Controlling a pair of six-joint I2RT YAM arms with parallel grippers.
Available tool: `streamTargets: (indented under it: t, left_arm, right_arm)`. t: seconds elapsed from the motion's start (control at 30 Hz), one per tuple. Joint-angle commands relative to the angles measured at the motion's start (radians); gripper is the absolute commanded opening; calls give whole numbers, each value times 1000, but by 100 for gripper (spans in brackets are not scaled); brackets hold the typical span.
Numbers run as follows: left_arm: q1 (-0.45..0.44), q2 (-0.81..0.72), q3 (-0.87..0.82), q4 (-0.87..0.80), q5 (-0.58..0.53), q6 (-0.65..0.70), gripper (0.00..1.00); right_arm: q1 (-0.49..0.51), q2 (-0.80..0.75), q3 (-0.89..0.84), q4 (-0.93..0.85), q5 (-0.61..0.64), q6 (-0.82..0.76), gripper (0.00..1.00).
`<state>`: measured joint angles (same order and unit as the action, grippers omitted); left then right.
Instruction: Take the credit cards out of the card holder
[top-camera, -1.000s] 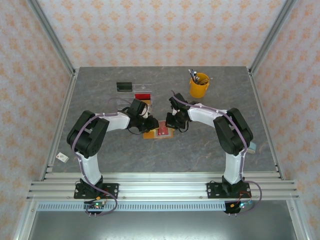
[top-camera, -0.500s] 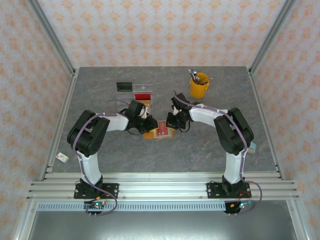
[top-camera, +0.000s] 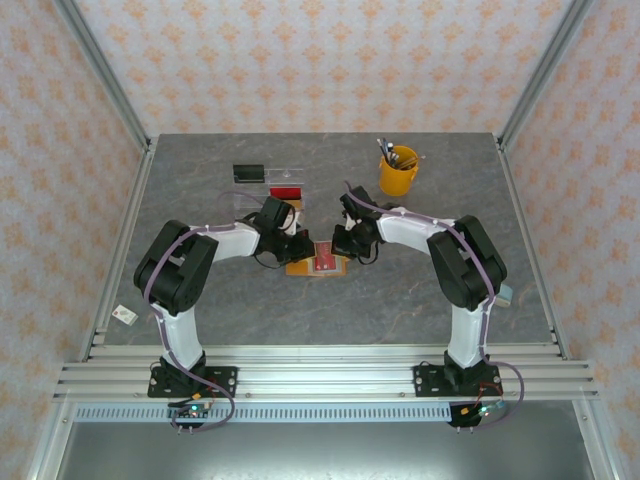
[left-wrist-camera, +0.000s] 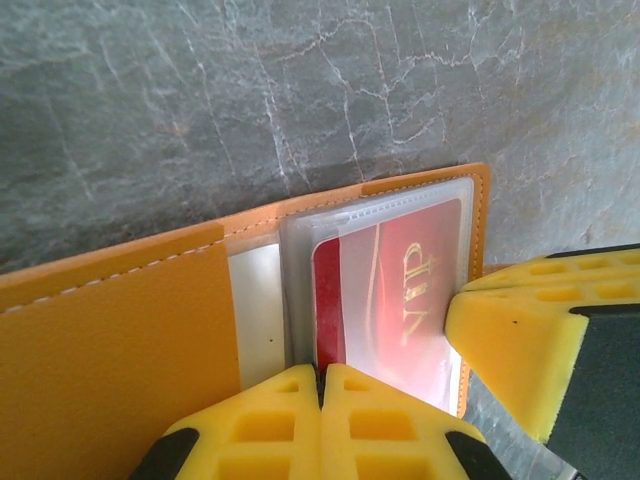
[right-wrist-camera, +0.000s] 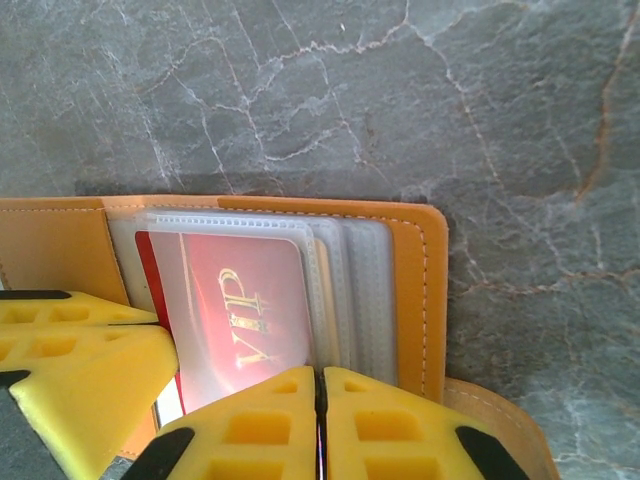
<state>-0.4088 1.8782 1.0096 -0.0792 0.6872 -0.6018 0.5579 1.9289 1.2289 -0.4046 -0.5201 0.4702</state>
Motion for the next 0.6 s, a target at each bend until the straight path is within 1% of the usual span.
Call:
streamTargets:
  t: [0.0,0.13,0.17,0.3,0.43,0.57]
  left_arm:
    - [4,-10,2,-143,-123,57,2]
    - [8,-25,11,-179,-149,62,3]
    - [9,-27,12,-179,-143,86,3]
    - [8,-27,10,-146,-100,73,3]
    - [8,-60,-10,-72,-62,2,6]
    - [8,-96,-30,-43,-93,-48,7]
  right_arm:
    - [-1,79,-33,-131,143,-5,9]
    - [0,85,-31,-137,151,-3,10]
    - [0,85,-30,-137,151,-5,10]
    - [0,82,-31,-126,136,-6,10]
    - [0,78,-38,-97,92,-3,8]
    - [-2,49,-46,-52,31,11,8]
